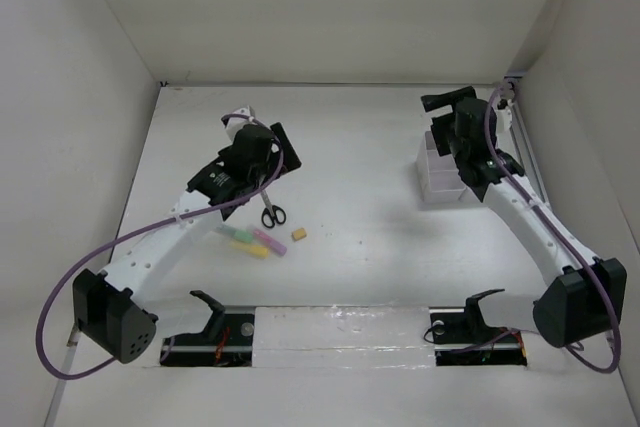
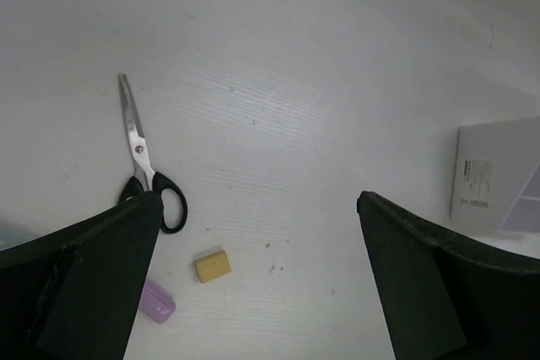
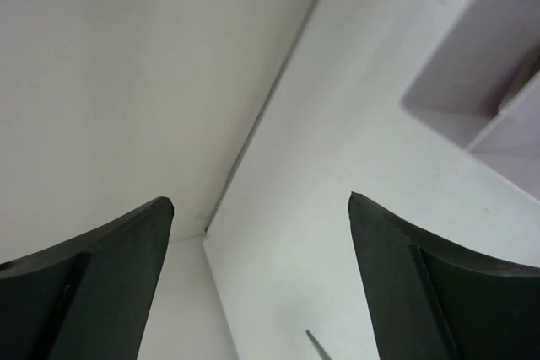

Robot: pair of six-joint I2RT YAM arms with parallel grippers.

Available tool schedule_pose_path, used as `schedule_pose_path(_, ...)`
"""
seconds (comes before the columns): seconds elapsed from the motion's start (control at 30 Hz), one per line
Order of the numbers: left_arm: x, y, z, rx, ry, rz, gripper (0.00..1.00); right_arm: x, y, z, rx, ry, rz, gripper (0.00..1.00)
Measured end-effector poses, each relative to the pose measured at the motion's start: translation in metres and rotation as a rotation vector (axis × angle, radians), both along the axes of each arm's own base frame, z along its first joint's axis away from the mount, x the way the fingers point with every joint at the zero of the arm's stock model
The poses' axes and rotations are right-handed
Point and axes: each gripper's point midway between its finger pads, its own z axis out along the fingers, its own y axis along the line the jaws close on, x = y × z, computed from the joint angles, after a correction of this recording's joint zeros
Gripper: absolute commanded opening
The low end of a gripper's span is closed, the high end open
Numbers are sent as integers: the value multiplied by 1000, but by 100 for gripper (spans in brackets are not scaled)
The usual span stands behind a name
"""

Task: Sort the stationery into containers
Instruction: Pick up the scissors from the center of the board.

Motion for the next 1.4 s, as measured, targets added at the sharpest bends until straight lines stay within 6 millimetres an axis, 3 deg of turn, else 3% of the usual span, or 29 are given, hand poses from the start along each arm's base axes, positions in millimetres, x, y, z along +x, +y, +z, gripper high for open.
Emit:
schedule_pose_path(0.13, 18, 39, -21, -50, 63, 126, 100, -4, 28, 39, -113, -113, 159, 93)
schedule_pose_path(0.2, 22, 64, -41, -43, 114, 200, 100, -3, 45, 52, -187, -160, 273, 89)
schedule_pose_path(0.27, 24, 73, -58, -24, 161, 230, 100, -4, 65, 56, -262, -195, 398, 88)
schedule_pose_path(0.43, 29, 67, -105, 24, 295, 235, 100, -23, 120, 34, -417, -220, 692, 84)
schedule_pose_path(0.57, 20, 69, -132, 42, 380, 260, 94, -47, 148, 19, -488, -237, 840, 84)
schedule_pose_path(0.7, 8, 68, -134, 47, 391, 267, 76, -62, 151, 4, -534, -232, 898, 83)
schedule_pose_path(0.73, 5, 66, -132, 46, 391, 260, 58, -63, 151, 4, -543, -234, 901, 83)
schedule_pose_path(0.77, 3, 64, -130, 40, 389, 260, 53, -64, 150, 3, -549, -236, 903, 83)
schedule_pose_path(1.07, -17, 72, -122, 60, 393, 255, 51, -77, 145, -1, -575, -248, 924, 83)
schedule_pose_path(1.23, -24, 70, -140, 86, 454, 223, 37, -86, 139, 11, -578, -287, 914, 83)
schedule_pose_path(1.4, -46, 72, -170, 111, 543, 194, 35, -96, 134, 17, -581, -314, 906, 83)
